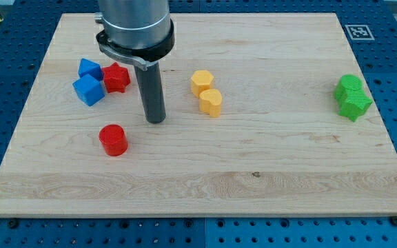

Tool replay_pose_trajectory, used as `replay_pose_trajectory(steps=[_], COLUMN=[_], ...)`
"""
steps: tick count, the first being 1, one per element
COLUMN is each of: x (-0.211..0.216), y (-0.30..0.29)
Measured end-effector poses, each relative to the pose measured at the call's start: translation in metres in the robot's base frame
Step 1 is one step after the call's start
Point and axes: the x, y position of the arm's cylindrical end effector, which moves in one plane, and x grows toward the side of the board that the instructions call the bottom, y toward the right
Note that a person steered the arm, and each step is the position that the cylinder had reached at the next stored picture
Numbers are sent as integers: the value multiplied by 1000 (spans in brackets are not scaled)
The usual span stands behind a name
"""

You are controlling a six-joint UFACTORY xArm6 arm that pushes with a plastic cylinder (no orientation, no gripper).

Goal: Move your arm closer to the red circle

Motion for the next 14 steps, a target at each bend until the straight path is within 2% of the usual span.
replay_pose_trajectory(steps=[14], x=[-5], y=[20])
